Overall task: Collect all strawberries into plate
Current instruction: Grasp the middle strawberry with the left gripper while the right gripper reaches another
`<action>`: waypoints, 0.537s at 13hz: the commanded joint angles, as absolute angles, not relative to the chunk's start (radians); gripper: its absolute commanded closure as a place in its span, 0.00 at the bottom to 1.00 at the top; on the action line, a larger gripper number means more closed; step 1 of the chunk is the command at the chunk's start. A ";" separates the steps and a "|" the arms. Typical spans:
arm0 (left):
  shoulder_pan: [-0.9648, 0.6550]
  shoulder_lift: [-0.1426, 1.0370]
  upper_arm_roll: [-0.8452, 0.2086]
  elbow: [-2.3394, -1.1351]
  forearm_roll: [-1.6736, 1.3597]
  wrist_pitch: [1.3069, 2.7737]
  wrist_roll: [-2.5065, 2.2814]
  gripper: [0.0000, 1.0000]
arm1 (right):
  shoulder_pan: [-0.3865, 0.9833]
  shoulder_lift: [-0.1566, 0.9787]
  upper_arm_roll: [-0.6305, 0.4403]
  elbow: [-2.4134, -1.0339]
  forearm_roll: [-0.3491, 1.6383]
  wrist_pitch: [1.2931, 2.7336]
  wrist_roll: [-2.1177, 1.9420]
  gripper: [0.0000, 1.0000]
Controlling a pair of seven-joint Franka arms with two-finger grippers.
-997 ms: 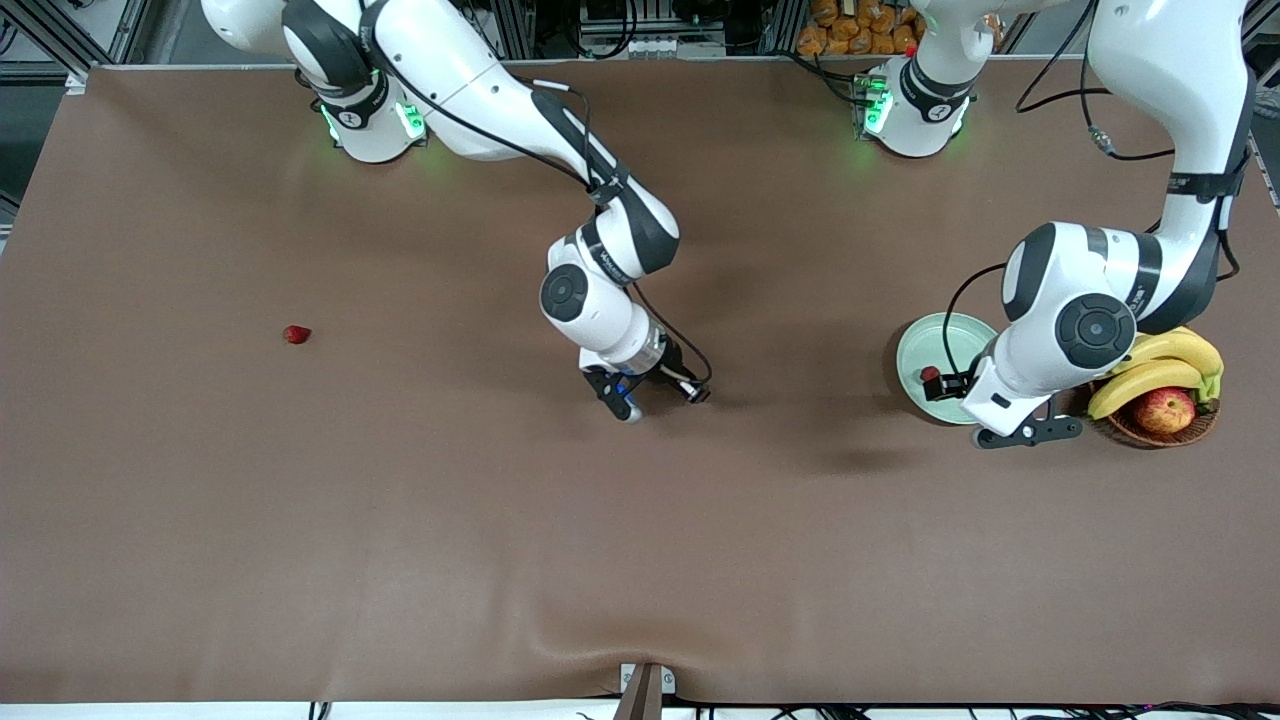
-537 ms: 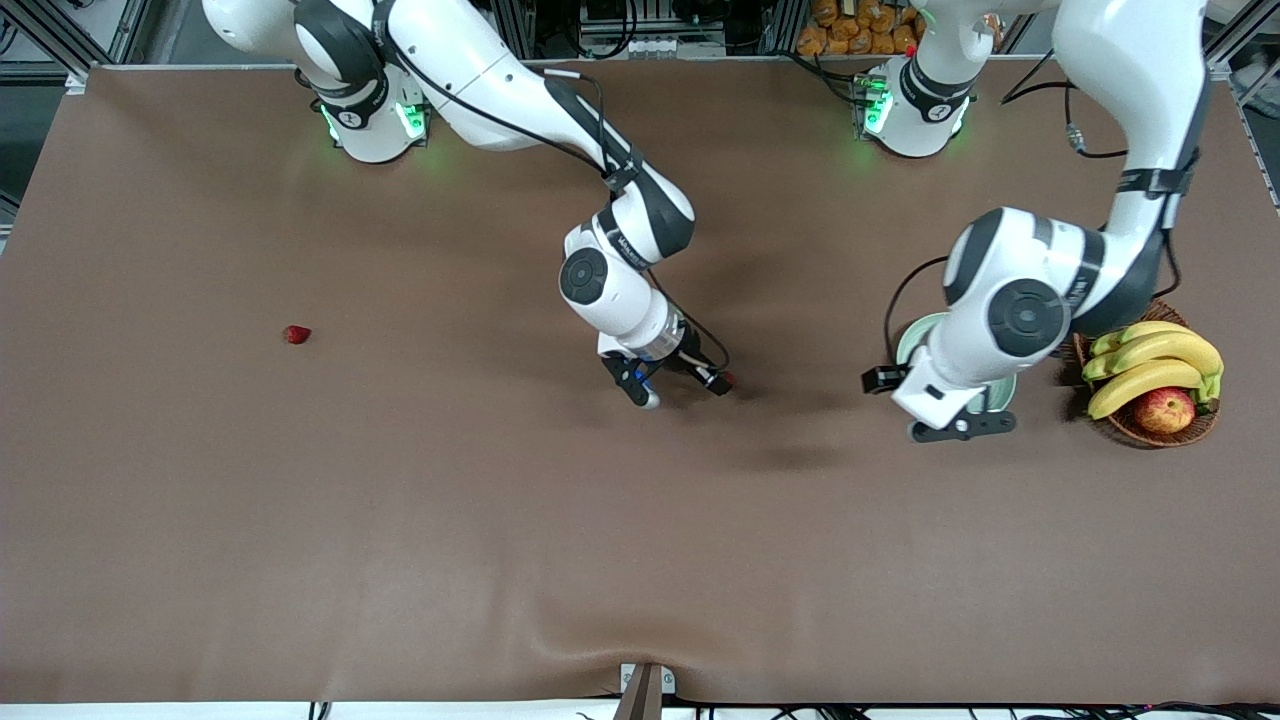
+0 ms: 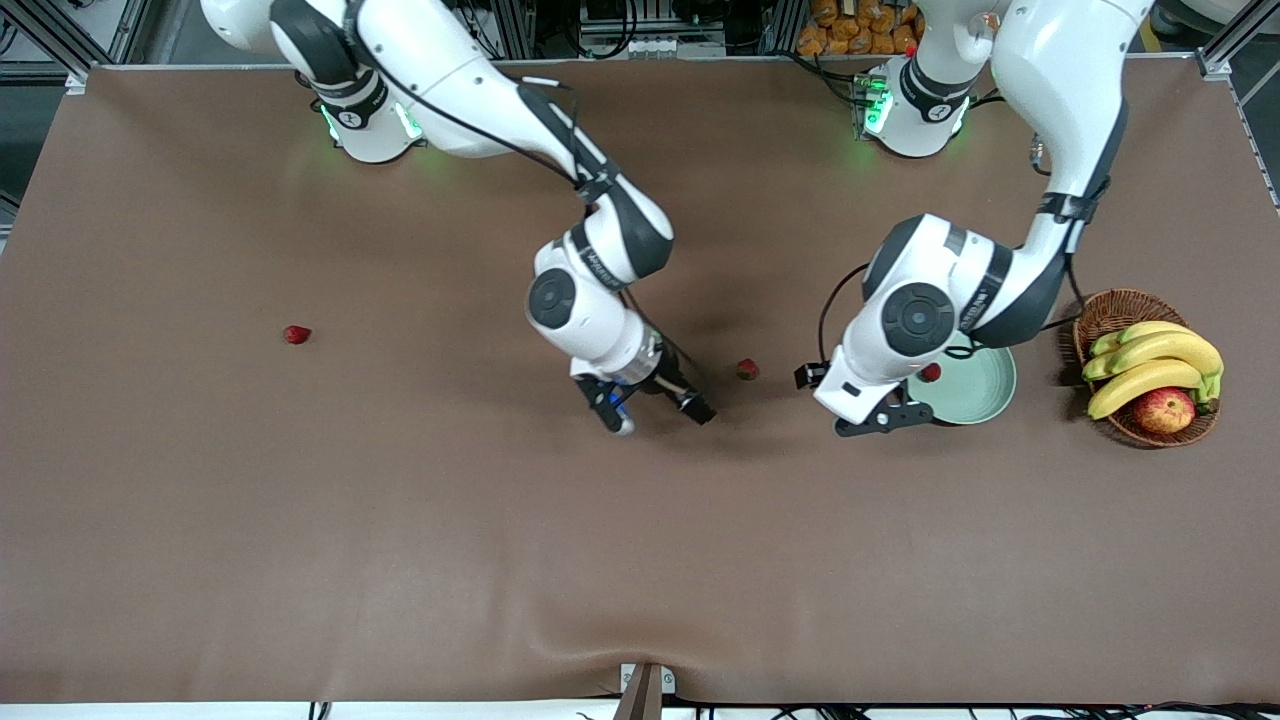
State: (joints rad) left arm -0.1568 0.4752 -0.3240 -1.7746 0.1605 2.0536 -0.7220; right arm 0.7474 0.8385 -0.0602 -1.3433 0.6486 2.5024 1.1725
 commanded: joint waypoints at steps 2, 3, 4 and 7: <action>-0.247 0.532 -0.321 -1.755 0.173 2.117 -0.918 0.00 | 0.586 0.732 -0.025 -1.368 0.560 2.289 1.085 0.00; -0.276 0.547 -0.318 -1.756 0.175 2.135 -0.939 0.00 | 0.516 0.712 0.004 -1.368 0.539 2.220 1.045 0.00; -0.294 0.566 -0.316 -1.755 0.175 2.157 -0.963 0.00 | 0.432 0.695 0.047 -1.371 0.502 2.159 1.004 0.00; -0.345 0.636 -0.310 -1.752 0.234 2.261 -1.070 0.00 | 0.246 0.638 0.142 -1.402 0.298 2.051 0.944 0.00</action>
State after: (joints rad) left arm -0.3217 0.5869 -0.3210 -1.7746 0.1783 2.2212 -1.0049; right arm 0.3482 0.6989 0.0615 -1.3450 0.4054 2.0980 0.9774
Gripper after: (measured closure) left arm 0.000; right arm 0.000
